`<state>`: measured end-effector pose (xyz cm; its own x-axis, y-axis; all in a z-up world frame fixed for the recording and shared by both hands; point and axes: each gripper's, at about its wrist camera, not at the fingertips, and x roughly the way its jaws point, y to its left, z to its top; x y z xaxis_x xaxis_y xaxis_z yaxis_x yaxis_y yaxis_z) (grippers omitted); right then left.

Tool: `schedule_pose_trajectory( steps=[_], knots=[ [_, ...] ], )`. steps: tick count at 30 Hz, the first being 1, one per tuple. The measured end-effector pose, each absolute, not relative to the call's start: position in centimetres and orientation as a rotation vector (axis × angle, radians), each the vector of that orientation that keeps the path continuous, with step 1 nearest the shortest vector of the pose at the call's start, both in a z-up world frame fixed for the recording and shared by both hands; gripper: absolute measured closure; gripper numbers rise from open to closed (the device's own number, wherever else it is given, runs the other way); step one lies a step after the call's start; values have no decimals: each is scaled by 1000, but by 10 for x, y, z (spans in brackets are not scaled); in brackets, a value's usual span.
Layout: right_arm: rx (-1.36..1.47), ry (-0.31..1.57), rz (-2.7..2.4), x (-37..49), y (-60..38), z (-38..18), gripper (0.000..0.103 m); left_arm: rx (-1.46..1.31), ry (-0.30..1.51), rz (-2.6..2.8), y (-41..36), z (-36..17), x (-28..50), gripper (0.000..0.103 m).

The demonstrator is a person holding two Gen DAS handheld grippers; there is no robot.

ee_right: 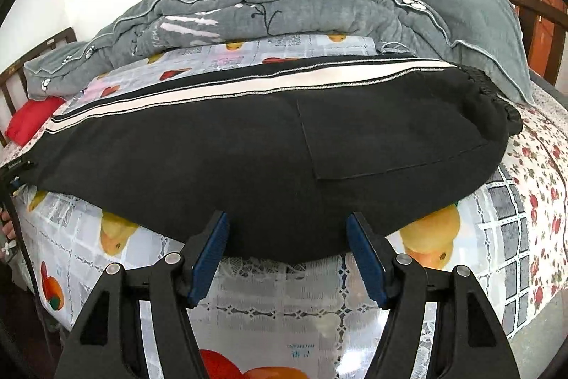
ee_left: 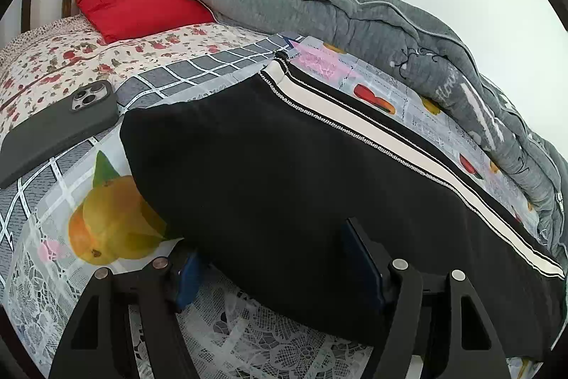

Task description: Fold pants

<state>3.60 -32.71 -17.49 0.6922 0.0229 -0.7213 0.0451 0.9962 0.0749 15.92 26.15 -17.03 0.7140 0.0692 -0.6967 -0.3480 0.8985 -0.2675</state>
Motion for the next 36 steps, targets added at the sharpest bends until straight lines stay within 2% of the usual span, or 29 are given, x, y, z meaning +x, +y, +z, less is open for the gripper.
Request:
schedule_pose_trajectory(
  steps=[10, 15, 18, 19, 20, 22, 26, 32, 36],
  knots=[
    [140, 826, -33, 30, -335, -177, 36, -441, 729, 203, 267, -170, 156, 34],
    [158, 835, -42, 27, -341, -176, 36, -660, 700, 119, 302, -170, 160, 35],
    [167, 838, -54, 25, -345, -177, 36, -714, 713, 134, 312, -171, 167, 45],
    [174, 841, -55, 26, -347, -178, 36, -726, 712, 140, 315, -172, 168, 54],
    [181, 842, -56, 26, -348, -179, 36, -734, 714, 152, 318, -174, 169, 69],
    [200, 846, -56, 27, -351, -181, 36, -753, 730, 189, 326, -181, 170, 93],
    [219, 843, -51, 27, -353, -181, 36, -840, 672, 152, 335, -176, 156, 94],
    [180, 795, -60, 24, -355, -169, 36, -619, 627, 197, 291, -107, 168, 95],
    [150, 754, -80, 20, -365, -157, 36, -373, 552, 162, 213, -46, 180, 95]
  ],
)
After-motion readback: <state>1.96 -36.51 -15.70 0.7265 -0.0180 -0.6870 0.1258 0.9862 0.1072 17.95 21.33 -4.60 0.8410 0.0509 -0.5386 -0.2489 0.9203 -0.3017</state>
